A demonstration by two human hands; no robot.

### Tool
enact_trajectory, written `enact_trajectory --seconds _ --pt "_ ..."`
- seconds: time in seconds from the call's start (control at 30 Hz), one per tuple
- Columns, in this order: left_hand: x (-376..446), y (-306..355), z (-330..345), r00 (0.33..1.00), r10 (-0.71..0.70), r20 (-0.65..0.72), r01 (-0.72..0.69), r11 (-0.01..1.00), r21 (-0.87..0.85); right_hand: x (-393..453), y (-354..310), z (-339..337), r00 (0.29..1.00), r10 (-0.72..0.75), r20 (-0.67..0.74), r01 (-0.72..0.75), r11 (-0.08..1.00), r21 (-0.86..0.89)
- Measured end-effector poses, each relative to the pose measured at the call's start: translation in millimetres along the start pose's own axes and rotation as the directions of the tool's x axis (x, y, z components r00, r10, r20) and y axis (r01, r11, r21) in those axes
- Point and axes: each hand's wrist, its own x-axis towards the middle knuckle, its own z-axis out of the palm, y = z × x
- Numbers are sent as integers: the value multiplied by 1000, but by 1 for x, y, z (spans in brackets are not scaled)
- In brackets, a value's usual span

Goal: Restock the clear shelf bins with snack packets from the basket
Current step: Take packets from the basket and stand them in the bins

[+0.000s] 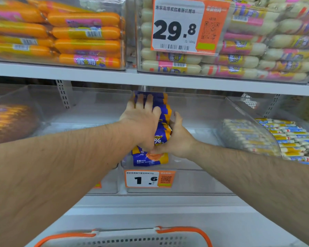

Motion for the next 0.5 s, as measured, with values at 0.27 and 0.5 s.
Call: enact_trajectory --seconds 0.27,0.5 --pt "6 -5 -12 954 117 275 -74 984 -164 11 16 3 968 248 50 -228 941 -251" --pt "27 -19 -24 900 72 429 16 980 -198 23 26 9 952 233 197 -225 972 -61"
